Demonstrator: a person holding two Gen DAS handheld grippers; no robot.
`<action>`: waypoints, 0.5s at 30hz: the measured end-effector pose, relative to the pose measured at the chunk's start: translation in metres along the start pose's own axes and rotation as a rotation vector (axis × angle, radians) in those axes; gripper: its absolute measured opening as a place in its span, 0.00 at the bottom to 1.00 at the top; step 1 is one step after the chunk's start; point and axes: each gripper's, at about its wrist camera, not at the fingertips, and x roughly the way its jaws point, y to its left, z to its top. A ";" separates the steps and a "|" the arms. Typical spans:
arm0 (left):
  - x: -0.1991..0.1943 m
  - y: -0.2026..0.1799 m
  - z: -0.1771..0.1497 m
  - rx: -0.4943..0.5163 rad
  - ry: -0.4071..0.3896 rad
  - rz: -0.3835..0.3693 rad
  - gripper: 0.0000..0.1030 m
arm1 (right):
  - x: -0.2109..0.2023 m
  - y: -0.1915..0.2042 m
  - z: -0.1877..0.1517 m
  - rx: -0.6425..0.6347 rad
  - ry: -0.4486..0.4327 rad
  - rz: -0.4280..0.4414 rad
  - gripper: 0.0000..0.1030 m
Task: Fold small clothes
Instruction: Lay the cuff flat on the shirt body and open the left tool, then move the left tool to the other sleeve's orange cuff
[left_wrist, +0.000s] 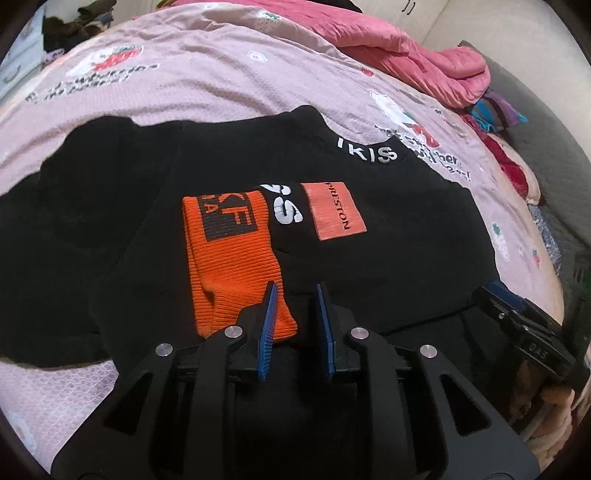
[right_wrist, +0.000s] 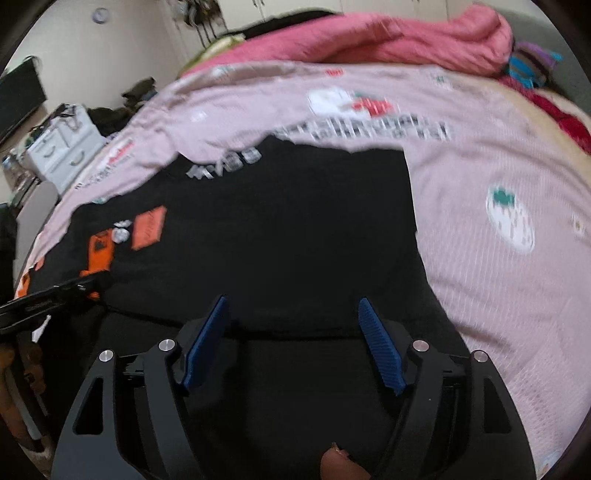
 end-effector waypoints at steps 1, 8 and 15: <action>-0.001 0.000 0.000 0.002 -0.002 0.001 0.14 | -0.001 -0.001 -0.001 0.005 -0.001 0.009 0.72; -0.012 0.005 0.000 -0.023 -0.009 -0.025 0.19 | -0.015 0.004 -0.002 -0.003 -0.035 0.023 0.78; -0.042 0.006 -0.002 -0.010 -0.090 0.024 0.49 | -0.033 0.016 0.000 -0.036 -0.102 0.034 0.85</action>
